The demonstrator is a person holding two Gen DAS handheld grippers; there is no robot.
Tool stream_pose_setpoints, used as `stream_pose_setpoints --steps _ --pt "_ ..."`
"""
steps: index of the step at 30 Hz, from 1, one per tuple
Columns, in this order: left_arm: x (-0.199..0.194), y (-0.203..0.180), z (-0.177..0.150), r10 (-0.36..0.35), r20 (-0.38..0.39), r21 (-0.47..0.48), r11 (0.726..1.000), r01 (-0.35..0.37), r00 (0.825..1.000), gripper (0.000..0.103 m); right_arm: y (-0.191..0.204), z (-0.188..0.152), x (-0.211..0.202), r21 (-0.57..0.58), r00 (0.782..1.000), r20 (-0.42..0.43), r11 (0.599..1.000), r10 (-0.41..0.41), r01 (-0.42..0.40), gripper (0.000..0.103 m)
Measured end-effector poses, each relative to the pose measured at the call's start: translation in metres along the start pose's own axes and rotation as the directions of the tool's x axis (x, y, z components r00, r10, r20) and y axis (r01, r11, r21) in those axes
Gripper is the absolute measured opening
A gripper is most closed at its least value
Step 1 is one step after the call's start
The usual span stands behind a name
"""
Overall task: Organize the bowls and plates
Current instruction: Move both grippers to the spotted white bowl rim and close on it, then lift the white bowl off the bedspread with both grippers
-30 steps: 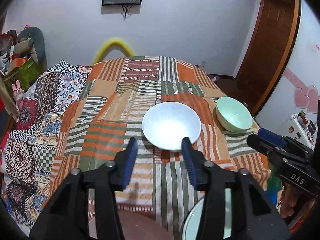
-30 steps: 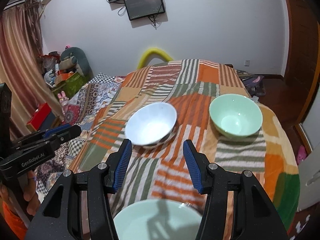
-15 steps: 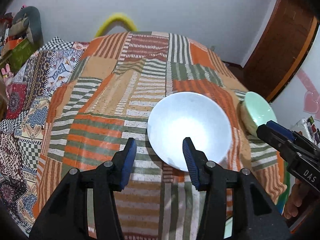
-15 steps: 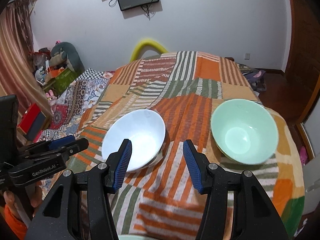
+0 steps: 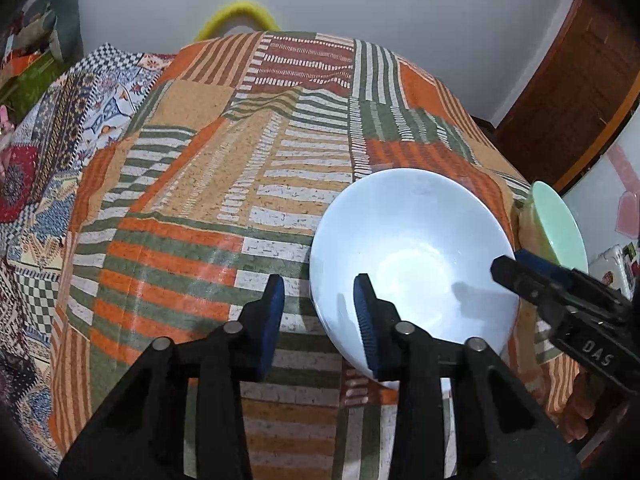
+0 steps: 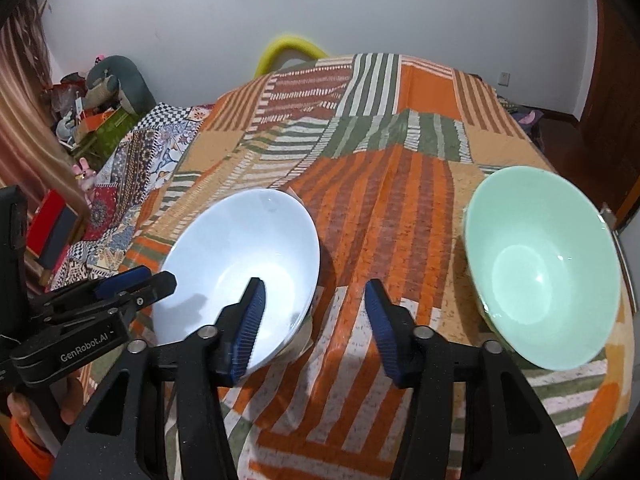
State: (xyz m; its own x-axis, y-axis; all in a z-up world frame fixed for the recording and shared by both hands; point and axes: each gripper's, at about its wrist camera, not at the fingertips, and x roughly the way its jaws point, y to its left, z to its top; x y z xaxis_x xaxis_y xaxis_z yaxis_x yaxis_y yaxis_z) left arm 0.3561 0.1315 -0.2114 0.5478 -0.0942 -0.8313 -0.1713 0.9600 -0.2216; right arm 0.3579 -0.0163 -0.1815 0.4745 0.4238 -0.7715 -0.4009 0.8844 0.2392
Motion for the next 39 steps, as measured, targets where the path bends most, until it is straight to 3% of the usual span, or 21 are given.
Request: stream_pose_setpoints --steps 3,5,8,20,39 --pt "0.008 0.001 0.001 -0.019 -0.021 -0.009 1.0 0.019 1.0 0.023 0.0 0.001 0.011 -0.001 1.0 -0.031 1.0 0.002 -0.002 0.025" --pt "0.014 0.001 0.002 -0.028 -0.033 -0.003 1.0 0.028 0.999 0.013 0.0 0.0 0.014 0.001 0.999 -0.042 1.0 0.02 -0.02 0.021" --pt "0.017 -0.001 0.001 -0.024 -0.035 0.005 1.0 0.024 0.999 0.012 0.002 0.0 0.014 0.001 0.998 -0.041 0.999 0.037 -0.037 0.014" --pt "-0.006 -0.016 -0.004 0.009 0.002 0.065 0.998 -0.009 1.0 0.012 0.014 0.002 0.0 -0.071 0.999 -0.008 0.996 -0.048 0.047 0.015" --pt "-0.102 -0.034 -0.032 -0.023 0.094 0.107 0.994 0.013 0.995 0.012 0.029 -0.015 -0.073 -0.062 0.995 0.1 0.998 0.01 -0.003 0.015"
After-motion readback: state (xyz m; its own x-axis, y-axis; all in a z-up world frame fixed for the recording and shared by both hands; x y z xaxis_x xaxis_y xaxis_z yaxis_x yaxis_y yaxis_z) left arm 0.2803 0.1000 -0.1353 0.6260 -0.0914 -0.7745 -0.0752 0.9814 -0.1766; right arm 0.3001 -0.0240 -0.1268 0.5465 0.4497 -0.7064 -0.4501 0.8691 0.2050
